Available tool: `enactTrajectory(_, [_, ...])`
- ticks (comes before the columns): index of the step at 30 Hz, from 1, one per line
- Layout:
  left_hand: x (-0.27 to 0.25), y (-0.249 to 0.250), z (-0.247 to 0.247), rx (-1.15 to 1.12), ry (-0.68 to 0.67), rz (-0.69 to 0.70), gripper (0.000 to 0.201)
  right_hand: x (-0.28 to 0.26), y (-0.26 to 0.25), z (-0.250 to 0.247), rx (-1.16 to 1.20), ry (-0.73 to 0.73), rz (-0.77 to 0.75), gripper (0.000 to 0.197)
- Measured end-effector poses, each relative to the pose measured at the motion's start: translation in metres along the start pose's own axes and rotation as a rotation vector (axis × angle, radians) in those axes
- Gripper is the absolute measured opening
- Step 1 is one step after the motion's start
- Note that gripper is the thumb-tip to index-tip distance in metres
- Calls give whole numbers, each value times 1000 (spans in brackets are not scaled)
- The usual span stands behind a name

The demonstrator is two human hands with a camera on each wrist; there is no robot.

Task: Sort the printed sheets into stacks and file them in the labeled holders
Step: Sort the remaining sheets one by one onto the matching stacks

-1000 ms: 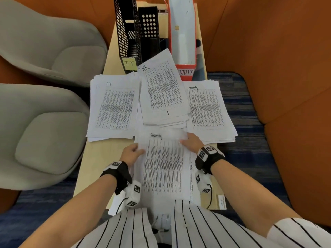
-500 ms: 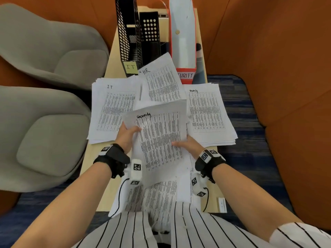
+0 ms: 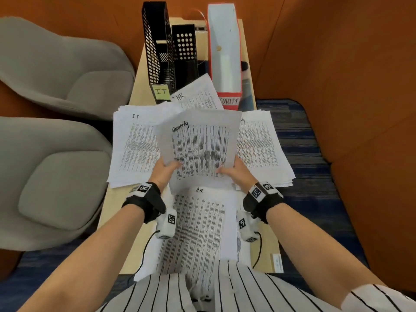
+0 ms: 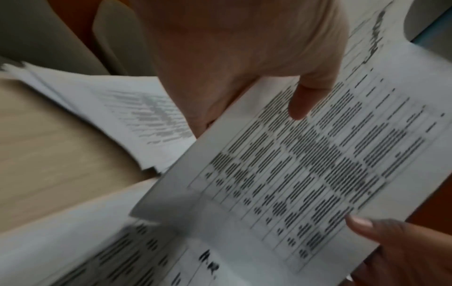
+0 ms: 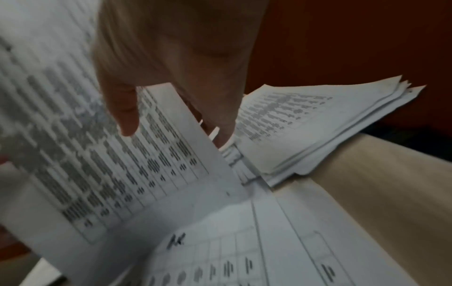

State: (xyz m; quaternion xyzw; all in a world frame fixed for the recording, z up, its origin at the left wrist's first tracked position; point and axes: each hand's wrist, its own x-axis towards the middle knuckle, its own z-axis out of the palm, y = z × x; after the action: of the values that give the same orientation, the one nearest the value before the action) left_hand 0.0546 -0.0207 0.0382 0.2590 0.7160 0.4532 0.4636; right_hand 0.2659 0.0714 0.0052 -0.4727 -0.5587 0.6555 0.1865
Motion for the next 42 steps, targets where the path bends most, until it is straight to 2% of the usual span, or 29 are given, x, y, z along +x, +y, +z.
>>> enactTrajectory(2, [4, -18, 7, 114, -48, -34, 26, 4, 18, 6, -34, 10, 51, 75])
enactTrajectory(4, [10, -21, 11, 135, 37, -34, 11, 9, 22, 8, 5, 64, 76, 87])
enactTrajectory(5, [14, -18, 12, 112, 89, -16, 15, 5, 15, 9, 31, 95, 65, 82])
enactTrajectory(7, [21, -6, 16, 2, 157, 8, 18, 3, 8, 3, 56, 148, 63, 56])
enactTrajectory(9, [25, 13, 23, -151, 176, -12, 12, 0, 8, -8, 103, 95, 91, 27])
enactTrajectory(10, [27, 22, 28, -179, 170, -27, 13, 2, 13, -15, 140, 69, 130, 20])
enactTrajectory(11, [28, 29, 34, -144, 137, -32, 17, 2, 14, -23, 138, 88, 173, 22])
enactTrajectory(12, [29, 34, 38, -73, 77, -51, 24, 4, 18, -32, 116, 157, 184, 28])
enactTrajectory(14, [38, 31, 45, 39, -87, -115, 43, 11, 25, -59, -22, 413, 167, 34])
enactTrajectory(15, [42, 23, 45, 97, -164, -157, 41, 11, 25, -75, -98, 562, 167, 35])
enactTrajectory(17, [46, 1, 39, 307, -183, -246, 23, 8, 32, -111, -156, 772, 241, 34])
enactTrajectory(19, [45, -28, 27, 601, -135, -343, 22, 4, 42, -147, -222, 845, 377, 33])
enactTrajectory(21, [41, -60, 11, 879, -144, -440, 49, -1, 48, -173, -330, 802, 516, 35])
enactTrajectory(23, [35, -84, -2, 1018, -171, -498, 60, -3, 53, -186, -445, 720, 593, 37])
enactTrajectory(26, [25, -105, -11, 1005, -130, -601, 53, 4, 52, -188, -608, 626, 585, 34])
enactTrajectory(29, [18, -120, -17, 973, -65, -610, 71, 14, 44, -172, -665, 546, 570, 33])
enactTrajectory(31, [17, -127, -19, 938, -56, -607, 78, 22, 41, -157, -768, 537, 592, 46])
enactTrajectory(33, [15, -132, -19, 887, -39, -585, 76, 23, 37, -137, -980, 648, 505, 70])
enactTrajectory(34, [12, -131, -19, 851, -20, -564, 72, 23, 36, -125, -1032, 681, 386, 75])
enactTrajectory(35, [10, -134, -19, 812, 2, -535, 66, 23, 36, -109, -983, 647, 262, 70])
enactTrajectory(37, [7, -139, -21, 761, 46, -443, 46, 22, 42, -72, -804, 404, 133, 48])
enactTrajectory(39, [2, -141, -22, 699, 72, -341, 20, 21, 55, -35, -777, 113, 167, 32])
enactTrajectory(40, [-1, -141, -22, 658, 73, -301, 9, 19, 62, -20, -782, -1, 193, 33])
enactTrajectory(41, [-2, -141, -23, 609, 63, -266, 3, 19, 69, -8, -800, -100, 207, 44])
enactTrajectory(42, [-3, -142, -23, 565, 51, -242, 6, 18, 76, 3, -831, -173, 220, 58])
